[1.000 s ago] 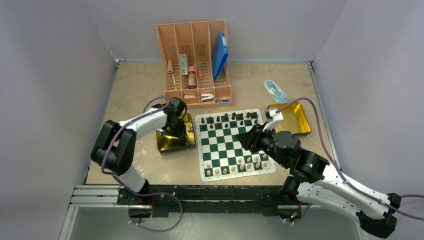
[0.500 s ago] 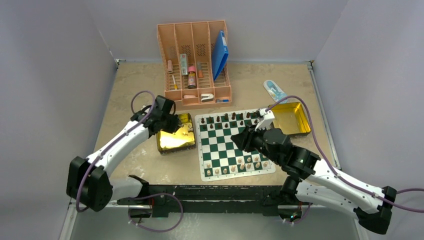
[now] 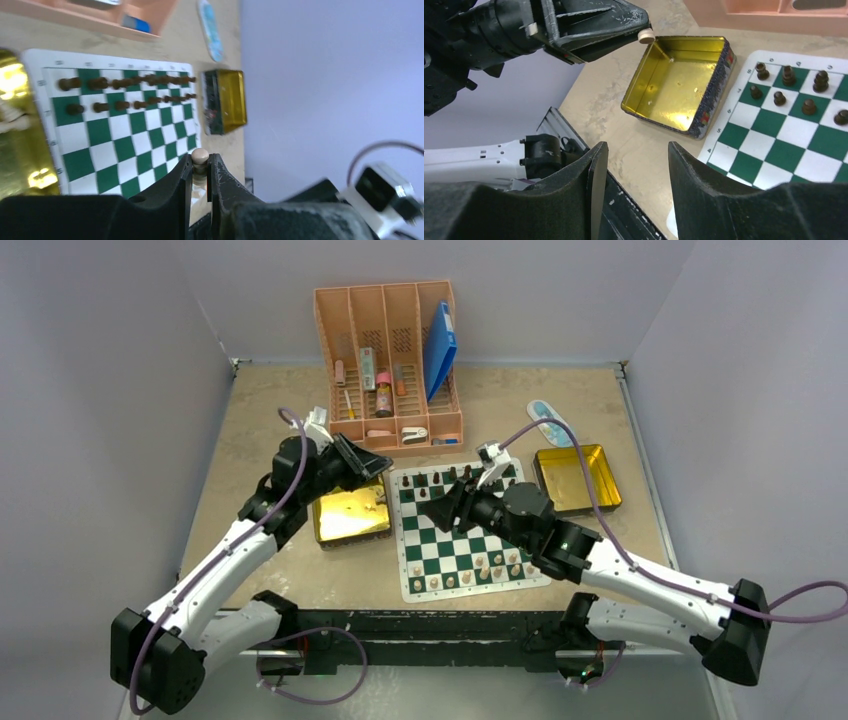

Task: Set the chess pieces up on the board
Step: Place the chess piece on the chessboard.

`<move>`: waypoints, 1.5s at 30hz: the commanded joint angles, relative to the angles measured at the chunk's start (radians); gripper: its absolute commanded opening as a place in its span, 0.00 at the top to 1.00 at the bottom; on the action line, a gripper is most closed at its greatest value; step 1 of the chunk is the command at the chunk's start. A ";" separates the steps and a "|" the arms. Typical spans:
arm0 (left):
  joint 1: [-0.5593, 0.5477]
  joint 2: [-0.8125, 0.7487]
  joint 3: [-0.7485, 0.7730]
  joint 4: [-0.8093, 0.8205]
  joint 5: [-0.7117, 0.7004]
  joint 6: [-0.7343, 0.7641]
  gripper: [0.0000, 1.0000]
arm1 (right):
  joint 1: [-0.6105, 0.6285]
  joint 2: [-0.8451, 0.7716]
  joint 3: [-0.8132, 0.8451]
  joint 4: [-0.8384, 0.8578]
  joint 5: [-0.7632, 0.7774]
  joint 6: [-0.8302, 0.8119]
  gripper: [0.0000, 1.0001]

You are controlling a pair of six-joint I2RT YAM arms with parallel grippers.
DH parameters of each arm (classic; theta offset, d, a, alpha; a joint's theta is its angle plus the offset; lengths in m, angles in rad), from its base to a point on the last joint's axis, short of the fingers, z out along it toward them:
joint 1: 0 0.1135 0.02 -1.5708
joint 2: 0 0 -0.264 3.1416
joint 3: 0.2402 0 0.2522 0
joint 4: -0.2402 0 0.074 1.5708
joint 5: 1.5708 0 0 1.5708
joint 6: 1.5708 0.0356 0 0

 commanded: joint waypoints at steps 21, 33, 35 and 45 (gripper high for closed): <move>-0.048 0.028 -0.004 0.336 0.467 0.090 1.00 | 0.024 0.155 0.167 0.191 0.061 -0.230 0.51; -0.062 -0.006 0.026 0.299 0.531 0.068 0.93 | 0.025 0.087 0.118 0.226 0.049 -0.356 0.80; -0.062 -0.017 0.047 0.250 0.542 0.112 0.88 | 0.023 0.069 0.094 0.233 0.009 -0.386 0.83; -0.062 0.049 0.380 -0.394 0.538 0.498 0.64 | 0.024 -0.039 -0.032 0.357 -0.159 -0.502 0.87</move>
